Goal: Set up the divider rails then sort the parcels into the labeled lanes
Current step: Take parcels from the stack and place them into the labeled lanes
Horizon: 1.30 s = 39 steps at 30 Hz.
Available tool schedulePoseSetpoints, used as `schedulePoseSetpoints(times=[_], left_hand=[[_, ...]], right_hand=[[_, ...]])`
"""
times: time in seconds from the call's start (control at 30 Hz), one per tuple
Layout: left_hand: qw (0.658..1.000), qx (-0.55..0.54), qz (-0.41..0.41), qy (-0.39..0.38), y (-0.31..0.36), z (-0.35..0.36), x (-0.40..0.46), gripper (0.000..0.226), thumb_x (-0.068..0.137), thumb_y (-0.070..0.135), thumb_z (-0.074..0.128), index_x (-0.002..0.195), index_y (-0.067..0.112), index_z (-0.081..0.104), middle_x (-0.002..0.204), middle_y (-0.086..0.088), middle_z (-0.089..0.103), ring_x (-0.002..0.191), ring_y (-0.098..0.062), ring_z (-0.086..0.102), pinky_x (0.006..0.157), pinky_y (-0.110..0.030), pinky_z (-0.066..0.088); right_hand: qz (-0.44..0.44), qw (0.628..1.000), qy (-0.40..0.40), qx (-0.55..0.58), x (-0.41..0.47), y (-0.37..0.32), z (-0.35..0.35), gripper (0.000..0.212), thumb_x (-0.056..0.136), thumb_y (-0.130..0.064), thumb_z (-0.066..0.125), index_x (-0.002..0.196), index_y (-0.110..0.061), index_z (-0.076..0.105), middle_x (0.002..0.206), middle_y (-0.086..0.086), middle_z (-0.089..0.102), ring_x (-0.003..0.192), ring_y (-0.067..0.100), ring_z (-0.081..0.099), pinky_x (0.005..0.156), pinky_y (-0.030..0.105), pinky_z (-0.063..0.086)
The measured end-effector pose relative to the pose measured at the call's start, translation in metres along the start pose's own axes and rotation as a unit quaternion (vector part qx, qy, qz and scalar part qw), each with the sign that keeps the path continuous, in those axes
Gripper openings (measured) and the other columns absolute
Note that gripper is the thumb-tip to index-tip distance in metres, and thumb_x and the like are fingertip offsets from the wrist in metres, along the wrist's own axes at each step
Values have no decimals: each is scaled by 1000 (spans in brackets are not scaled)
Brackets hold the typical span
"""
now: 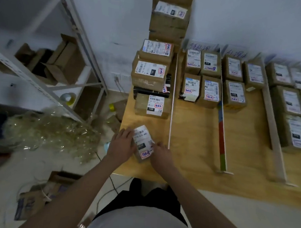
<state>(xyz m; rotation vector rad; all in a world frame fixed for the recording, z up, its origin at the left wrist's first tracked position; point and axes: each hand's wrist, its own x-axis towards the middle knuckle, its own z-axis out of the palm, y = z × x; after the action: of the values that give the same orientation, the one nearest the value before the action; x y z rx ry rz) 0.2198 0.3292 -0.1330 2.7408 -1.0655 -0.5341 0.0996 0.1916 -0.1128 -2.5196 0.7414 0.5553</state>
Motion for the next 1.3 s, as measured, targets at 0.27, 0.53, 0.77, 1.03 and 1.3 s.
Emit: schedulePoseSetpoints(times=[0.27, 0.53, 0.77, 1.03, 1.3], left_hand=[[956, -241, -159, -44, -6, 8, -4, 60, 92, 40, 64, 136, 10, 38, 134, -12, 53, 112, -29, 59, 76, -32, 42], [939, -253, -206, -108, 4, 9, -4, 51, 91, 36, 68, 128, 5, 51, 127, -12, 62, 115, -30, 59, 79, -29, 40], [947, -245, -172, -115, -2, -16, 3, 45, 84, 44, 73, 112, 10, 66, 107, -6, 71, 94, -22, 67, 72, -31, 51], [959, -241, -114, -91, 21, -76, 26, 35, 86, 46, 72, 99, 14, 63, 101, -3, 70, 92, -21, 68, 74, -33, 56], [964, -250, -23, -89, 80, -111, 60, 39, 88, 44, 69, 113, 14, 69, 111, -3, 71, 91, -17, 64, 74, -29, 53]], right_hand=[[51, 996, 10, 75, -18, -31, 26, 40, 93, -7, 45, 132, -13, 52, 128, 9, 43, 113, 29, 51, 91, 38, 44], [53, 991, 13, 119, -22, -26, 22, 40, 96, -9, 47, 136, -12, 52, 132, 9, 46, 114, 30, 57, 91, 38, 48], [42, 992, 72, 94, -14, -15, -12, 40, 96, -14, 49, 136, -11, 49, 133, 11, 51, 116, 31, 57, 92, 40, 48], [61, 981, 180, 32, -10, 13, -75, 44, 99, -22, 46, 142, -14, 45, 139, 8, 50, 126, 26, 48, 103, 42, 43], [98, 961, 253, 52, -21, 57, -121, 48, 100, -29, 46, 146, -16, 41, 147, 6, 44, 136, 25, 40, 110, 42, 36]])
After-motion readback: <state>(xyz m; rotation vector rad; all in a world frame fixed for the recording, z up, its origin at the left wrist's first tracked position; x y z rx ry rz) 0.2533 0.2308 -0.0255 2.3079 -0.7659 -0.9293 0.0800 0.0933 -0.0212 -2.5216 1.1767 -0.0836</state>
